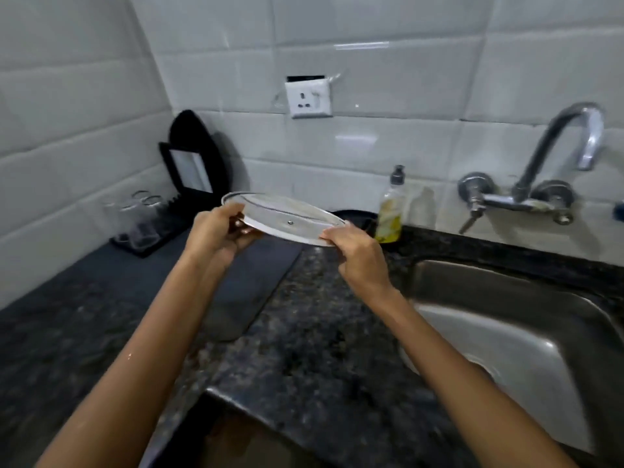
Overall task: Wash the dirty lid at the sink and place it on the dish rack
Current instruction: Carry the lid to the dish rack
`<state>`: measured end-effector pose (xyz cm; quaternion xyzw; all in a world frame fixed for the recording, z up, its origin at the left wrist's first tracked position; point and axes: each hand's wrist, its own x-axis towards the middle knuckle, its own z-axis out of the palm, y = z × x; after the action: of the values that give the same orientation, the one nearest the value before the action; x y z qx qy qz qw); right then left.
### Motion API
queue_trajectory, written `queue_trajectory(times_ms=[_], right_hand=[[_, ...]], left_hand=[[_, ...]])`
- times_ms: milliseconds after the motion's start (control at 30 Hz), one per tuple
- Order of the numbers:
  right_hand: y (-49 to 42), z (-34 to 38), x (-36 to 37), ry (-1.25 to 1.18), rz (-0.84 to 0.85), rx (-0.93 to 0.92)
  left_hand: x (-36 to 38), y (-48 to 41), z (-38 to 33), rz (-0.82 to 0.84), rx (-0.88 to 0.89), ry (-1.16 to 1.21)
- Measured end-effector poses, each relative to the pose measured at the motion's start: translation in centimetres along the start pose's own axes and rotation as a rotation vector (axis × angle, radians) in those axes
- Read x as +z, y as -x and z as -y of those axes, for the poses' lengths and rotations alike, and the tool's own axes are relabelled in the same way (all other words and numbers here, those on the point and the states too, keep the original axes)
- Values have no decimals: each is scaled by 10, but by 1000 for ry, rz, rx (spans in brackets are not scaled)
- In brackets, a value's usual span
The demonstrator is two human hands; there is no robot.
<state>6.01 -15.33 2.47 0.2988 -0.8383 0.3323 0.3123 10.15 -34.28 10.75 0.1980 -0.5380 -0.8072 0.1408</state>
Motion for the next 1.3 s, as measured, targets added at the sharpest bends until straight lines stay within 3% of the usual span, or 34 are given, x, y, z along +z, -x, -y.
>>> queue_trajectory(times_ms=[100,200,433,767,1000,1300], right_hand=[[-31,45,51,-172,-74,182],[-52,66,91,-247,-66,372],[-130,78,168,-281,-21,529],[-293,55,339,-342,-31,683],[-347,37,462,-260,13,666],[-361,12,515,-216,118,641]], left_hand=[[-64,-20,-21,102,-21,11],[-116,-38,-29,130,-54,-249],[-199,-105,-31,-20,92,-761],[-236,-269,-18,52,189,-1267],[-259,-356,14,120,100,-1341],[-268,-394,38,132,106,-1320]])
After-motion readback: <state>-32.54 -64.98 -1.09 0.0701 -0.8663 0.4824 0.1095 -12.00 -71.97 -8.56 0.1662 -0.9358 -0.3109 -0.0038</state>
